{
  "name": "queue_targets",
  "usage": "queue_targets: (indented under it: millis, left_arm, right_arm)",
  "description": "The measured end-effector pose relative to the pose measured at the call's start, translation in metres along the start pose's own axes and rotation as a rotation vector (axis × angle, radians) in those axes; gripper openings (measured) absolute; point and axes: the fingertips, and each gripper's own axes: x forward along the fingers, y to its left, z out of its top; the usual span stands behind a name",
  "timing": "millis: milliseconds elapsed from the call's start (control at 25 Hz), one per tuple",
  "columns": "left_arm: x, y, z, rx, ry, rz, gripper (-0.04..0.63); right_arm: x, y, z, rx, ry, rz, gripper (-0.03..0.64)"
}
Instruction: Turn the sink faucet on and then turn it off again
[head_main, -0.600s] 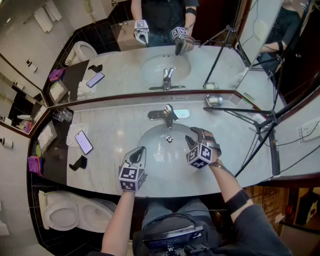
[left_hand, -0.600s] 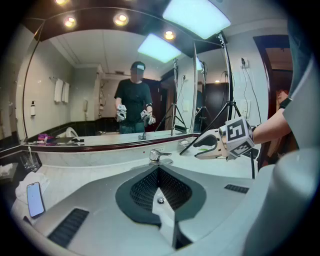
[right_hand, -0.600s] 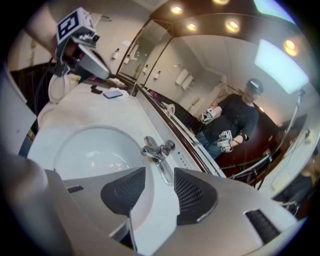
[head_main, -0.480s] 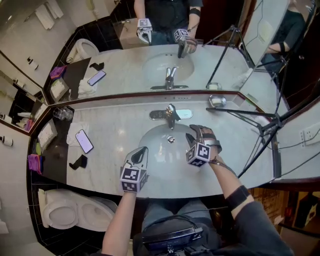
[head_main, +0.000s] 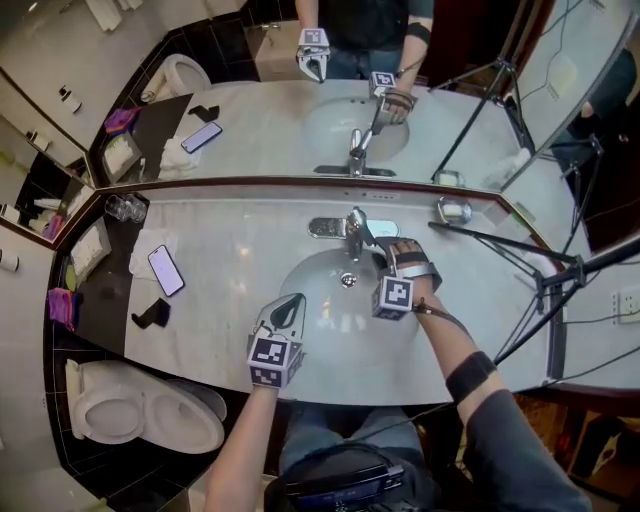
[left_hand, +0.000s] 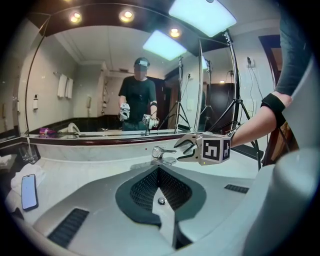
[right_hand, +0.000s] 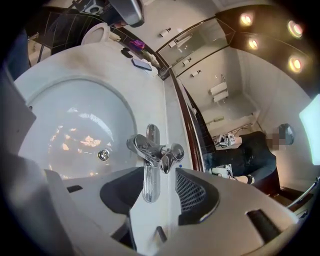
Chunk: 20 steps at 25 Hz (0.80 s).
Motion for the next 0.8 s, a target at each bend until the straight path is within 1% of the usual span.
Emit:
queue_targets:
  millis: [160, 440, 480, 520, 680, 800]
  left_arm:
    - [0.0, 0.004, -0.009, -0.015, 0.012, 0.009, 0.008]
    - [-0.002, 0.011, -0.014, -0.022, 0.023, 0.022, 0.008]
    - [-0.002, 0.012, -0.014, -0.022, 0.026, 0.025, 0.008]
    - [-0.002, 0.013, -0.015, -0.022, 0.028, 0.026, 0.008]
    - [0.0, 0.01, -0.013, -0.027, 0.022, 0.015, 0.008]
    - [0.001, 0.007, -0.012, -0.026, 0.022, 0.01, 0.008]
  right_arm:
    - [0.016, -0.004, 0.003, -0.023, 0.004, 0.004, 0.219]
    - [0.024, -0.025, 0.015, -0.001, -0.017, -0.019, 0.221]
    - [0.024, -0.027, 0.016, 0.004, -0.02, -0.022, 0.215]
    - [0.023, -0.028, 0.017, 0.007, -0.02, -0.022, 0.195]
    - [0.024, -0.029, 0.019, 0.0, -0.013, 0.001, 0.196]
    - [0.023, -0.03, 0.018, 0.015, -0.008, 0.013, 0.199]
